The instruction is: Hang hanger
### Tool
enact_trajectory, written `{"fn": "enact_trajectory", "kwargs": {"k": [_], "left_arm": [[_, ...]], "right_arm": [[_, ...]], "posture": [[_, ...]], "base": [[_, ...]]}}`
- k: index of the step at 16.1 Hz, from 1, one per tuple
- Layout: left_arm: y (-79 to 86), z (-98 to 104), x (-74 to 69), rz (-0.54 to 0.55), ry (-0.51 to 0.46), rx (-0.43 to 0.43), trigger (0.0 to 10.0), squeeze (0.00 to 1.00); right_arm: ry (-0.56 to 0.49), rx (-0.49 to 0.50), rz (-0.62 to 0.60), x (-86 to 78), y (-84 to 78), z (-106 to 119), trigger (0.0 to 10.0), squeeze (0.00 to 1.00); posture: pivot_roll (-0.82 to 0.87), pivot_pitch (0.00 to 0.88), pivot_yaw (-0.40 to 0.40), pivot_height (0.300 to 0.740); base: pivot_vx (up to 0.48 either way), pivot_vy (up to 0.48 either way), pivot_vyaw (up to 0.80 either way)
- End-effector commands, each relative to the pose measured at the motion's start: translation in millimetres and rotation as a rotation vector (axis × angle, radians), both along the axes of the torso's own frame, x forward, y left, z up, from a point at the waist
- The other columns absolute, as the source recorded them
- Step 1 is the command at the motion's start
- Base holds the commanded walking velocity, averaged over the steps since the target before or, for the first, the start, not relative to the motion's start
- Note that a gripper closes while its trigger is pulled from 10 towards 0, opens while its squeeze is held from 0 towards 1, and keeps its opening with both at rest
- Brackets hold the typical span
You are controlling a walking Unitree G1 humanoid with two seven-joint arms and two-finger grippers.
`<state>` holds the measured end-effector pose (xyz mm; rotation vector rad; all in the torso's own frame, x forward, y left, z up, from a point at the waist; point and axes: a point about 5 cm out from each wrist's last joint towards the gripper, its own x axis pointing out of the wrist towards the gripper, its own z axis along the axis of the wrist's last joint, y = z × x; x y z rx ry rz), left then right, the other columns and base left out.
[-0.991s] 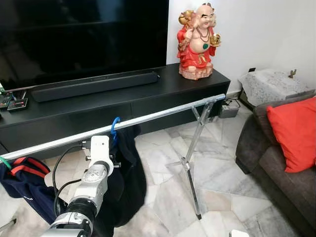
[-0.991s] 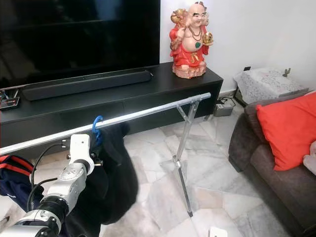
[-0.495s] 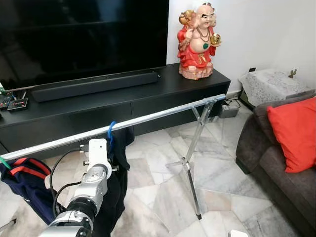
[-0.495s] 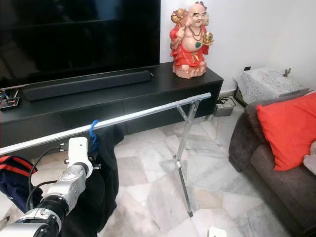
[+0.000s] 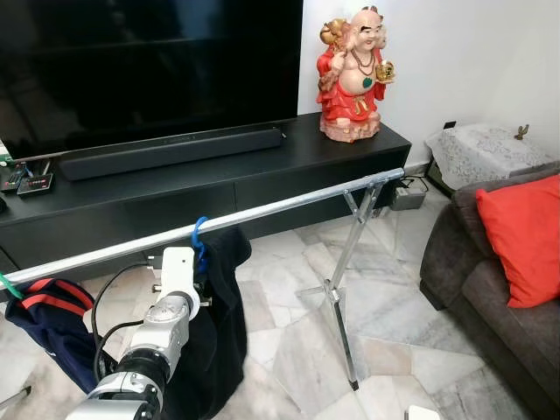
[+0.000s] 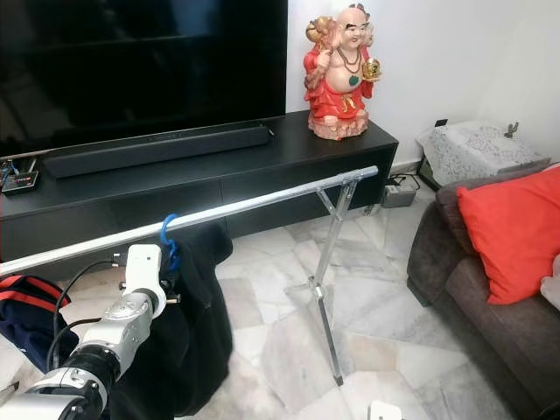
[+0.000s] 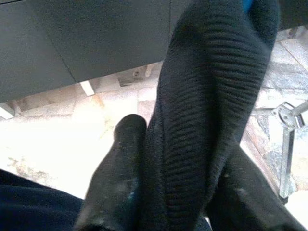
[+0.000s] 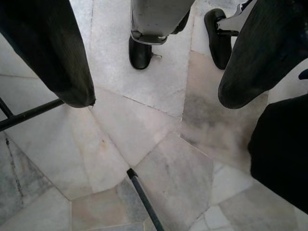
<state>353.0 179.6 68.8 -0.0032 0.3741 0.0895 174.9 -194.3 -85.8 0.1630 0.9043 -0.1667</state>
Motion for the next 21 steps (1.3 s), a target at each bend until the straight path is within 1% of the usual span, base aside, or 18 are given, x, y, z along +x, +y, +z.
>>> {"fn": "enact_trajectory", "kwargs": {"k": [1, 2, 5, 7, 9, 11, 14, 16, 17, 18, 19, 20, 21], "left_arm": [[-2.0, -2, -2.2, -0.03, 0.002, 0.005, 10.0, 1.0], [-3.1, 0, -1.4, -0.046, -0.019, 0.001, 10.0, 1.0], [-2.7, 2, -1.5, -0.053, -0.03, 0.005, 10.0, 1.0], [-0.4, 7, -1.7, -0.067, -0.078, 0.002, 10.0, 1.0], [1.9, 13, -4.1, -0.103, -0.135, 0.023, 10.0, 1.0], [6.4, 18, -10.9, -0.137, -0.193, 0.061, 10.0, 1.0], [7.1, 27, -24.2, -0.17, -0.279, 0.084, 10.0, 1.0], [10.4, 34, -30.5, -0.166, -0.324, 0.091, 10.0, 1.0], [11.1, 34, -31.6, -0.165, -0.329, 0.092, 10.0, 1.0], [18.2, 39, -41.2, -0.156, -0.361, 0.122, 10.0, 1.0], [21.1, 41, -45.9, -0.146, -0.375, 0.118, 10.0, 1.0], [25.3, 44, -53.4, -0.143, -0.401, 0.128, 10.0, 0.95], [29.5, 45, -60.3, -0.141, -0.418, 0.143, 10.0, 0.0]], "right_arm": [[0.015, 0.003, -0.009, -1.2, 0.2, -1, 10.0, 0.0], [0.015, 0.003, -0.007, -1.1, 0.3, -1, 10.0, 0.0], [0.016, 0.004, -0.007, -2.8, 0.1, -2, 10.0, 0.0], [0.02, 0.003, -0.008, -5.8, -1.0, -3, 10.0, 0.0], [0.024, 0.002, -0.008, -8.1, -1.7, -3, 10.0, 0.0], [0.029, 0.001, -0.003, -10.1, -2.2, -4, 10.0, 0.0], [0.032, 0.001, 0.005, -10.8, -1.5, -5, 10.0, 0.0], [0.033, 0.002, 0.004, -11.0, -0.4, -5, 10.0, 0.0], [0.033, 0.002, 0.004, -11.1, -0.3, -5, 10.0, 0.0], [0.037, 0.0, 0.003, -11.8, -0.9, -5, 10.0, 0.0], [0.038, 0.0, 0.002, -12.3, -1.6, -5, 10.0, 0.0], [0.041, -0.001, 0.001, -14.1, -4.0, -6, 10.0, 0.0], [0.043, -0.003, 0.0, -15.5, -6.0, -6, 10.0, 0.0]], "posture": [[0.04, 0.007, 0.017, 0.74], [0.04, 0.006, 0.016, 0.74], [0.04, 0.0, 0.021, 0.74], [0.04, 0.0, 0.023, 0.74], [0.04, 0.0, 0.025, 0.74], [0.04, 0.0, 0.027, 0.74], [0.04, 0.0, 0.033, 0.74], [0.04, 0.0, 0.035, 0.74], [0.04, 0.0, 0.036, 0.74], [0.04, 0.0, 0.036, 0.74], [0.04, 0.0, 0.036, 0.74], [0.05, 0.0, 0.039, 0.74], [0.05, 0.0, 0.04, 0.74]], "base": [[0.0, 0.0, 0.0], [0.0, 0.0, 0.0], [0.0, 0.0, 0.0], [0.0, 0.0, 0.0], [0.0, 0.0, 0.0], [0.0, 0.0, 0.0], [0.0, 0.0, 0.0], [0.0, 0.0, 0.0], [0.0, 0.0, 0.0], [0.0, 0.0, 0.0], [0.0, 0.0, 0.0], [0.0, 0.0, 0.0], [0.0, 0.0, 0.0]]}}
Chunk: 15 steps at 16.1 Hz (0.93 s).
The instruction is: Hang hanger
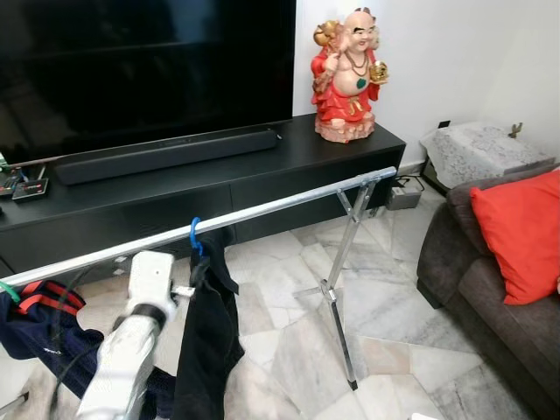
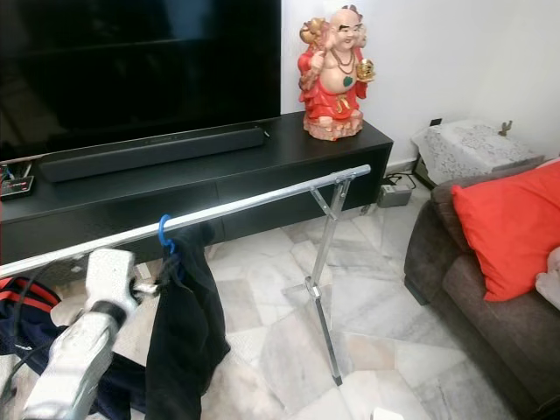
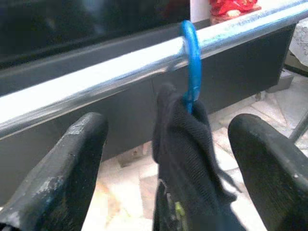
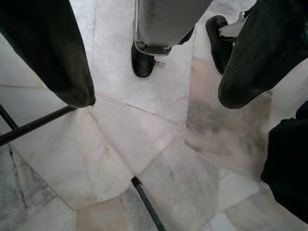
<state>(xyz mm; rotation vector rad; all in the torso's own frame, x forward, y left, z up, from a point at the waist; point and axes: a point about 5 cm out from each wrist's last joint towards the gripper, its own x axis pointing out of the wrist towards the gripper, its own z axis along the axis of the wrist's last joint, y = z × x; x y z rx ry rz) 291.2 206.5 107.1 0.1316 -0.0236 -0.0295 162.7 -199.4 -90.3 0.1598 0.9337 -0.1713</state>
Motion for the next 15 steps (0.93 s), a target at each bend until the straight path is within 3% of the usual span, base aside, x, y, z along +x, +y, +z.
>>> {"fn": "enact_trajectory", "kwargs": {"k": [1, 3, 5, 6, 8, 9, 12, 15], "left_arm": [[8.7, 6, -8.8, 0.008, -0.04, 0.018, 10.0, 0.0], [17.7, -5, -21.6, 0.002, -0.006, 0.082, 10.0, 0.0], [40.3, -23, -35.0, 0.053, 0.07, 0.166, 10.0, 0.0], [60.8, -46, -48.4, 0.138, 0.167, 0.192, 10.0, 0.0], [70.4, -63, -58.6, 0.183, 0.236, 0.19, 10.0, 0.0], [78.4, -86, -72.7, 0.227, 0.338, 0.177, 10.0, 0.0], [82.9, -122, -98.7, 0.272, 0.502, 0.157, 10.0, 0.0], [72.9, -151, -113.9, 0.233, 0.671, 0.129, 10.0, 0.0]], "right_arm": [[0.014, -0.001, 0.0, -4.3, -2.3, -2, 10.0, 0.0], [0.015, -0.001, 0.001, -4.2, -2.4, -2, 10.0, 0.0], [0.003, 0.003, 0.007, 4.6, 2.8, 1, 10.0, 0.0], [-0.008, 0.009, 0.014, 11.7, 10.7, 3, 10.0, 0.0], [-0.01, 0.012, 0.018, 13.7, 15.5, 3, 10.0, 0.0], [-0.009, 0.013, 0.016, 13.9, 18.3, 3, 10.0, 0.0], [-0.009, 0.013, 0.012, 13.5, 20.9, 3, 10.0, 0.0], [-0.007, 0.002, 0.003, 7.3, 7.0, 2, 10.0, 0.0]], "posture": [[0.05, 0.0, 0.041, 0.74], [0.05, 0.0, 0.041, 0.74], [0.07, 0.0, 0.042, 0.74], [0.07, 0.0, 0.041, 0.74], [0.07, 0.0, 0.039, 0.74], [0.07, 0.0, 0.042, 0.74], [0.06, 0.0, 0.044, 0.74], [0.06, 0.0, 0.043, 0.74]], "base": [[0.0, 0.0, 0.0], [0.0, 0.0, 0.0], [0.0, 0.0, 0.0], [0.0, 0.0, 0.0], [0.0, 0.0, 0.0], [0.0, 0.0, 0.0], [0.0, 0.0, 0.0], [0.0, 0.0, 0.0]]}}
